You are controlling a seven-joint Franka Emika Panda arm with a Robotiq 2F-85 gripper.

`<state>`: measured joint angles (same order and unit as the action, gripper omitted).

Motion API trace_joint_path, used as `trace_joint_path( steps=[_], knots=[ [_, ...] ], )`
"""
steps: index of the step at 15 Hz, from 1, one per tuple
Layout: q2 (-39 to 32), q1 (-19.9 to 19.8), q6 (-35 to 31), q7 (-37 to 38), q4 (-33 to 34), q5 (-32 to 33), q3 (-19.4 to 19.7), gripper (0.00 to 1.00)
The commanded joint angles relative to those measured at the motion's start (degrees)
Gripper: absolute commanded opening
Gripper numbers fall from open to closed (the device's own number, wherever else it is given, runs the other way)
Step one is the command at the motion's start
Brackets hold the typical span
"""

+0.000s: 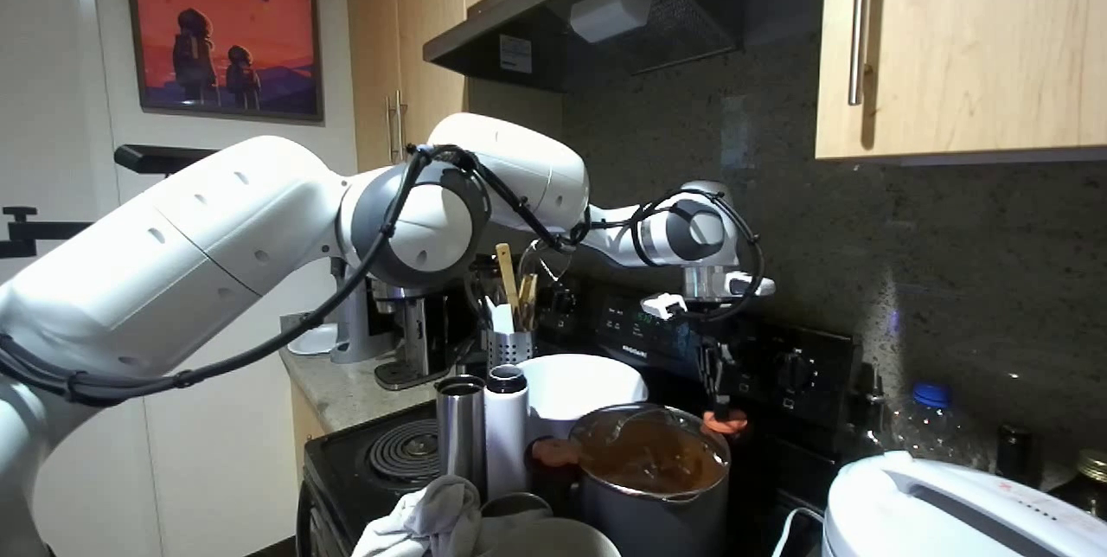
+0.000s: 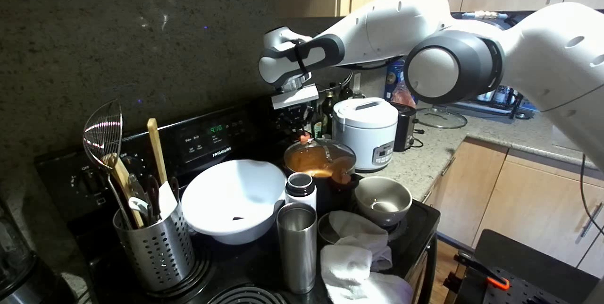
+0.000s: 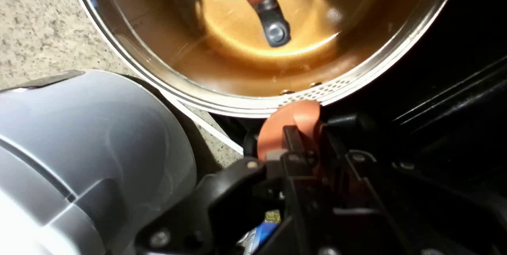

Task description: Turn the pot clockwise

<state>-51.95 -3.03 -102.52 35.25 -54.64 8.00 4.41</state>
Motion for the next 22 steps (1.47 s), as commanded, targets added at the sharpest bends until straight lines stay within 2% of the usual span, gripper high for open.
trace_joint_path(
  steps=[1, 10, 18, 22],
  knots=[
    [-2.10, 0.62, -0.36, 4.93, 0.55, 0.73, 1.32, 0.05],
    [-1.27, 0.77, -1.04, 15.19, -0.12, 0.92, 1.42, 0.05],
    [-1.68, 1.58, 0.27, 28.03, -0.04, 1.69, 3.16, 0.05],
    [-1.66, 1.77, 0.67, 31.43, -0.09, 1.79, 3.39, 0.05]
  ],
)
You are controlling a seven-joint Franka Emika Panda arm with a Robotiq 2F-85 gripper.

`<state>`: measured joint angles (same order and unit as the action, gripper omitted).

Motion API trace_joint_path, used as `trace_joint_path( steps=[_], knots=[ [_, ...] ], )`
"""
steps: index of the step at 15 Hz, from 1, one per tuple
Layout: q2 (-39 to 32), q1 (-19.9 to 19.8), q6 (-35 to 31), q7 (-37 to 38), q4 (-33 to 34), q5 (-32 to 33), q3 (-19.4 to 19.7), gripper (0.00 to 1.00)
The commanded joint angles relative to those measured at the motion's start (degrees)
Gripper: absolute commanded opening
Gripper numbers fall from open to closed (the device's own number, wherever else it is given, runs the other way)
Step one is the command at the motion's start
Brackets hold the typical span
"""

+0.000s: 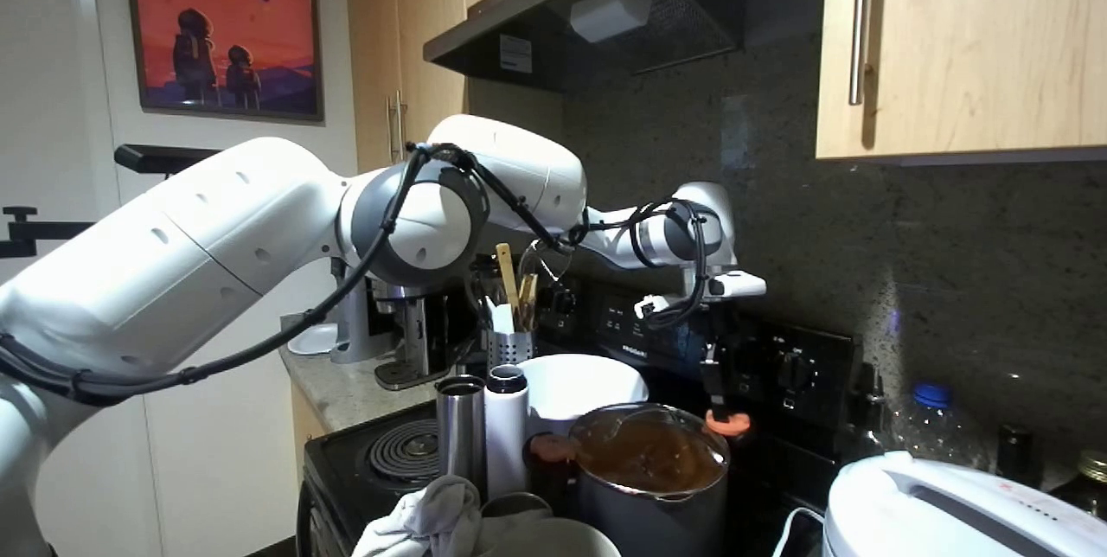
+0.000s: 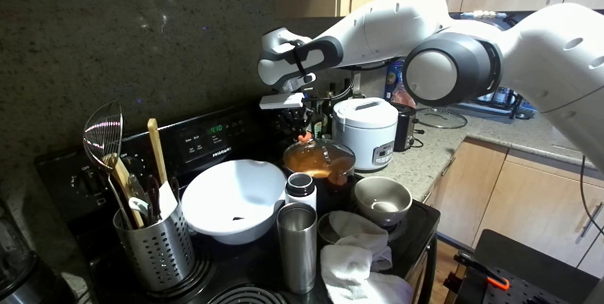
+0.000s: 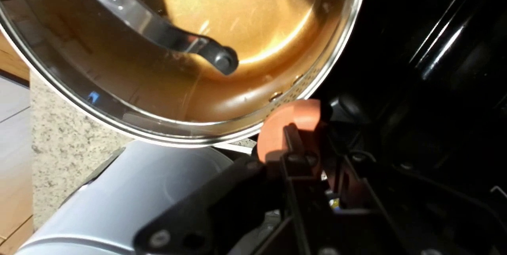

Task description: Turn the pot clockwise

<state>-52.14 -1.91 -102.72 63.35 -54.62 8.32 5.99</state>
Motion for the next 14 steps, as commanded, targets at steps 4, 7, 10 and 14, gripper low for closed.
trace_joint_path(
  steps=[4, 7, 10, 14],
  knots=[
    [-0.97, 0.34, 1.44, 2.02, -0.15, 1.36, 1.22, 0.22],
    [-0.80, 0.37, 1.51, 2.03, -0.17, 1.92, 1.35, 0.48],
    [-0.68, 0.32, 2.58, 1.81, -0.21, 2.56, 1.48, 0.69],
    [-0.14, 0.40, 3.21, 1.16, -0.32, 3.81, 1.68, 0.98]
  ],
)
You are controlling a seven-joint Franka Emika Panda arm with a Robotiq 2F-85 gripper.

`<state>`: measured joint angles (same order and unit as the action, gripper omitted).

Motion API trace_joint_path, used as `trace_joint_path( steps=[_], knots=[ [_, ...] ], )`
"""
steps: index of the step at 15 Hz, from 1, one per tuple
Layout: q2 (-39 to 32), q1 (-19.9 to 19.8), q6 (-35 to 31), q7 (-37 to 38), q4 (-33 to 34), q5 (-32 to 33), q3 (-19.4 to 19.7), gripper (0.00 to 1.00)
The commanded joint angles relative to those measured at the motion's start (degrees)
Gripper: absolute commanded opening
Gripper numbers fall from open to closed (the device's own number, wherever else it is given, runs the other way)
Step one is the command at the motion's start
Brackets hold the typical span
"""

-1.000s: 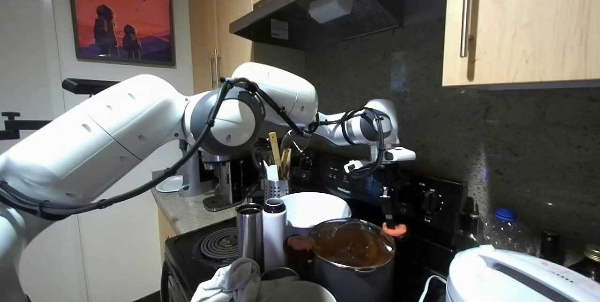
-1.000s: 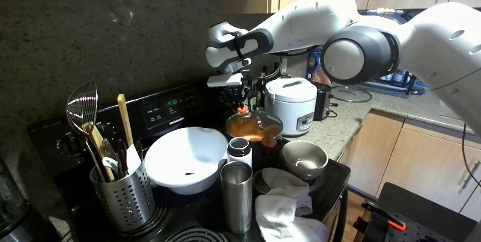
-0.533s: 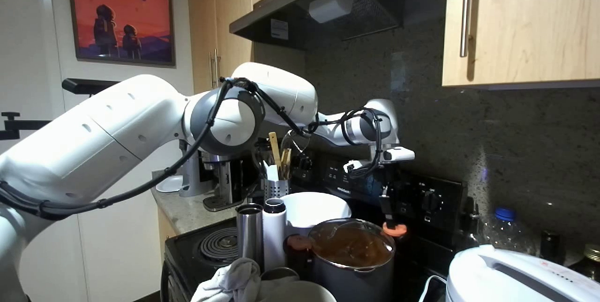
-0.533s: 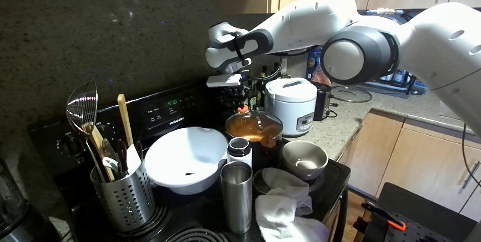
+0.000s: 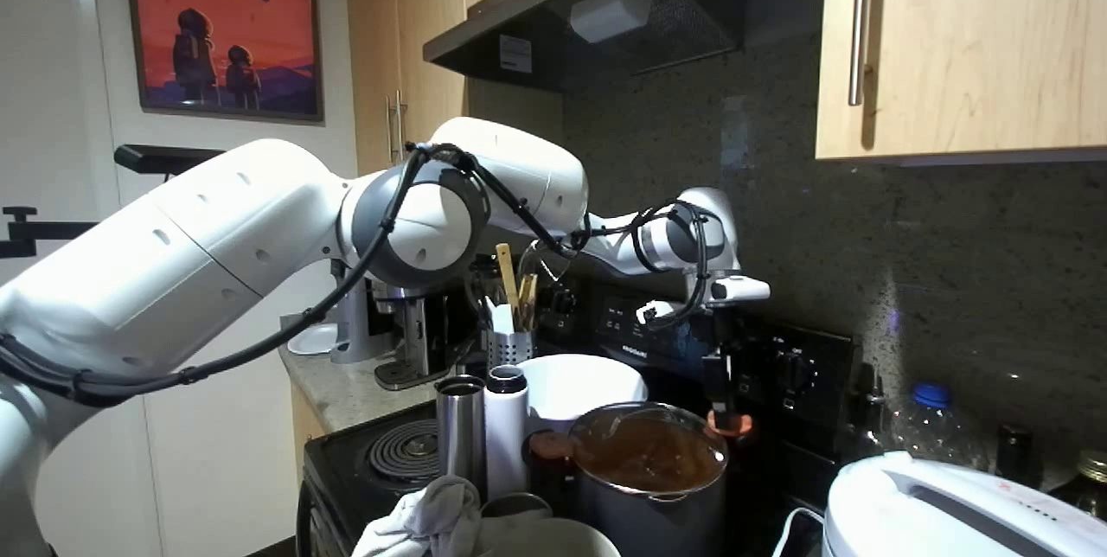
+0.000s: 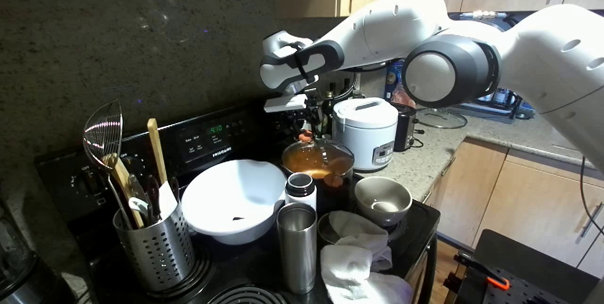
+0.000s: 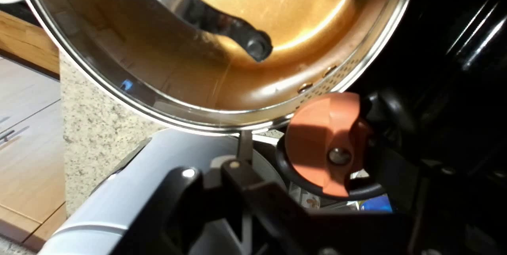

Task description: Turn the pot clockwise

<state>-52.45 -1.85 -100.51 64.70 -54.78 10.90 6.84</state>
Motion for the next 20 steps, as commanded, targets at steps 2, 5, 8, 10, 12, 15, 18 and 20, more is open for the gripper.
trace_joint_path(
  steps=[2, 5, 8, 10, 12, 15, 18, 20],
  knots=[
    [0.57, 0.35, 0.92, -0.51, -0.10, 1.51, 0.86, 1.00],
    [1.21, 0.45, 1.10, -0.97, -0.13, 2.12, 0.74, 1.00],
    [2.51, 0.52, 1.14, -2.26, -0.65, 2.21, 0.27, 1.00],
    [4.17, 0.61, 0.88, -4.15, -1.48, 2.04, -0.20, 1.00],
    [5.76, 0.66, 0.87, -6.12, -1.93, 1.86, -0.65, 1.00],
    [8.70, 0.88, 0.82, -9.89, -3.20, 1.78, -1.29, 1.00],
    [11.93, 1.06, 1.02, -14.69, -5.34, 1.63, -2.02, 1.00],
    [14.69, 0.96, 1.19, -18.54, -8.17, 1.55, -2.92, 1.00]
  ],
)
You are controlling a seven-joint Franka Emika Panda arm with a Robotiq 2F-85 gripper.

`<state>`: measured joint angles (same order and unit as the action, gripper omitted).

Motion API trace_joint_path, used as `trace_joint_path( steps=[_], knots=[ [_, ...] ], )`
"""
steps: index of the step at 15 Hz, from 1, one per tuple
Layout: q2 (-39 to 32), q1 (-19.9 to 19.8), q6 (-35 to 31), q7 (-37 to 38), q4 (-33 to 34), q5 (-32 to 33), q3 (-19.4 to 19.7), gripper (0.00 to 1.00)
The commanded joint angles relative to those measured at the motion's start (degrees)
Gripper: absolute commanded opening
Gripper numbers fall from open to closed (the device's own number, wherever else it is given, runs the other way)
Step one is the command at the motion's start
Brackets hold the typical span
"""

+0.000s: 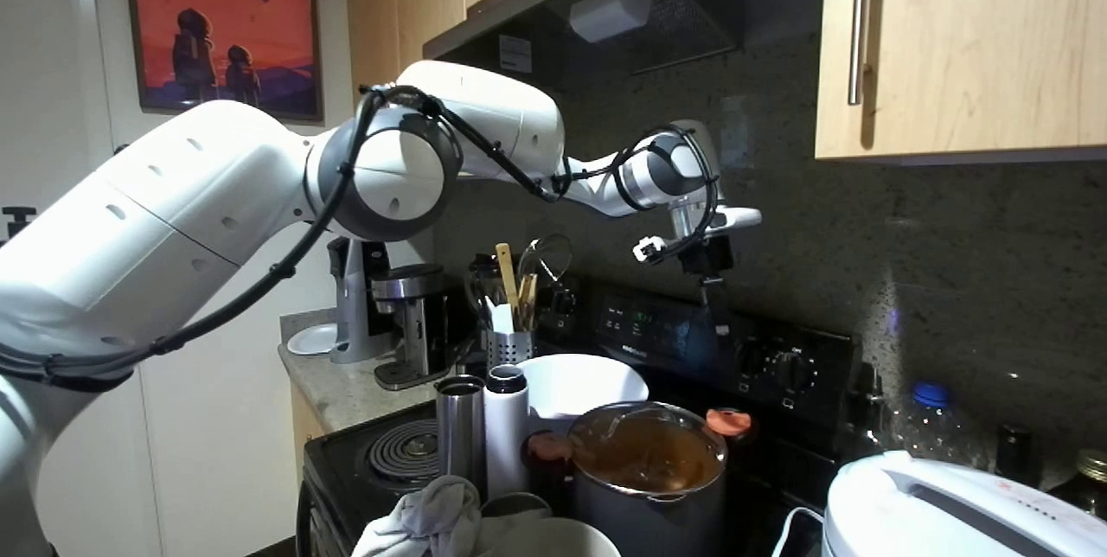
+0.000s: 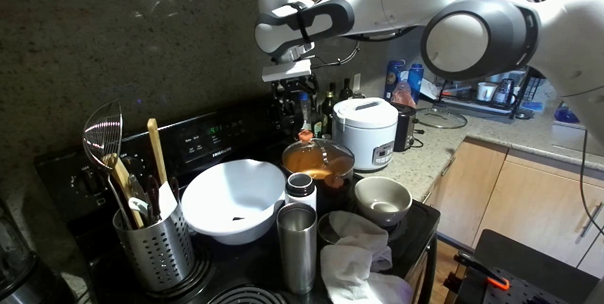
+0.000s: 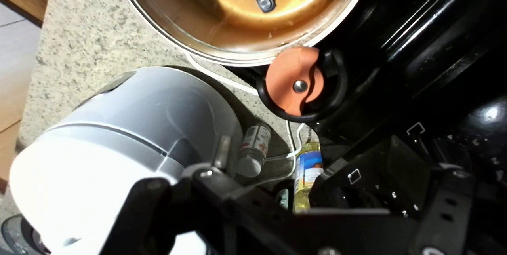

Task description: Turn the pot clockwise

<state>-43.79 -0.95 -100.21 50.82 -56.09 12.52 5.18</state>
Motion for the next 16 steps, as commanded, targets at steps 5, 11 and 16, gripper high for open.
trace_joint_path(
  steps=[5, 11, 16],
  knots=[
    [16.39, 0.02, -0.13, -14.30, -19.70, 0.32, -3.28, 1.00],
    [29.07, 2.04, -0.62, -23.22, -34.88, -0.54, -2.13, 1.00],
    [40.49, 2.45, -0.94, -28.43, -49.02, -0.70, -3.48, 1.00]
  ],
)
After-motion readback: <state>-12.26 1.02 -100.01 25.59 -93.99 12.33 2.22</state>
